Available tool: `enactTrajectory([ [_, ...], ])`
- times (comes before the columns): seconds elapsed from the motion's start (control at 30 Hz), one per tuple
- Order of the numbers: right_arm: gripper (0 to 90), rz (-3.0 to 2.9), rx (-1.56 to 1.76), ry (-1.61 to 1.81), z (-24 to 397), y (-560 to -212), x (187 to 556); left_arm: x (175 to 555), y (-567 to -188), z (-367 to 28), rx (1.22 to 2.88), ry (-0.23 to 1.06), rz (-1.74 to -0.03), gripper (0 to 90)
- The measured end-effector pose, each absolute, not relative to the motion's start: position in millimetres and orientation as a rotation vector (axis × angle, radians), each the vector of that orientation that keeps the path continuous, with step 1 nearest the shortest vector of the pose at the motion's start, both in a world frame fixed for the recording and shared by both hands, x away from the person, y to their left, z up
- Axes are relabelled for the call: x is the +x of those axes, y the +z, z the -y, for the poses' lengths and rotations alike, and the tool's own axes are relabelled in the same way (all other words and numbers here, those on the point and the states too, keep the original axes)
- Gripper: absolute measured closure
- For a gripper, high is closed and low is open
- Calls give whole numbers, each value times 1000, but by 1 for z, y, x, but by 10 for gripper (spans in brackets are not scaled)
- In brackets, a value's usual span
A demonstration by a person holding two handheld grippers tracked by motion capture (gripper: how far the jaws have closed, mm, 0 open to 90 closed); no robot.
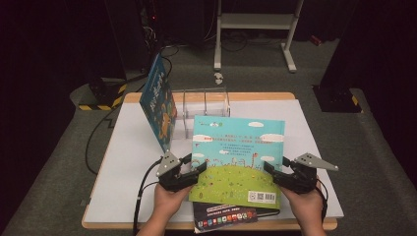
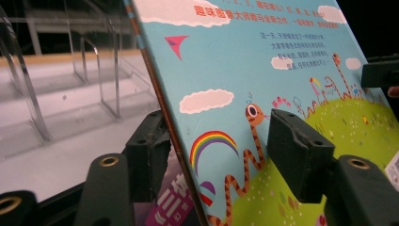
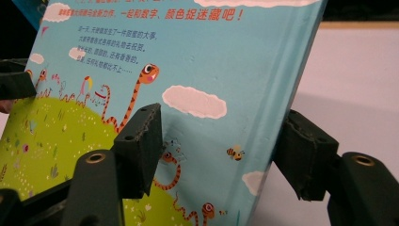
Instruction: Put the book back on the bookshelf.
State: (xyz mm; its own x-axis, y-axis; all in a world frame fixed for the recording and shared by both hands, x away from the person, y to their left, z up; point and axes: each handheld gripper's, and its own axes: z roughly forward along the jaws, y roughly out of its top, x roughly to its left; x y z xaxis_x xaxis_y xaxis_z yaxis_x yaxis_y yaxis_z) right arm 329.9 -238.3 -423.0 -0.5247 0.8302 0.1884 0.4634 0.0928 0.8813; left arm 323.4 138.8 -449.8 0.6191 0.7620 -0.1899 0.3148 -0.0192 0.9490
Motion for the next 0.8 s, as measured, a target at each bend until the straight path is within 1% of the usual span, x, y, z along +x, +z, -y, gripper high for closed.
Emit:
enactTrajectory([
  [0.37,429,-1902,1170,1454,238,-405,310,305,-436,-138,1498,583,-841,499],
  [0.6,460,-1841,1132,1472,238,-396,302,299,-428,-136,1487,661,-796,535],
  [0.73,456,-1817,1093,1473,237,-391,302,307,-424,-133,1505,718,-786,544],
  [0.8,455,-1814,1073,1467,236,-390,306,316,-424,-134,1504,725,-772,542],
])
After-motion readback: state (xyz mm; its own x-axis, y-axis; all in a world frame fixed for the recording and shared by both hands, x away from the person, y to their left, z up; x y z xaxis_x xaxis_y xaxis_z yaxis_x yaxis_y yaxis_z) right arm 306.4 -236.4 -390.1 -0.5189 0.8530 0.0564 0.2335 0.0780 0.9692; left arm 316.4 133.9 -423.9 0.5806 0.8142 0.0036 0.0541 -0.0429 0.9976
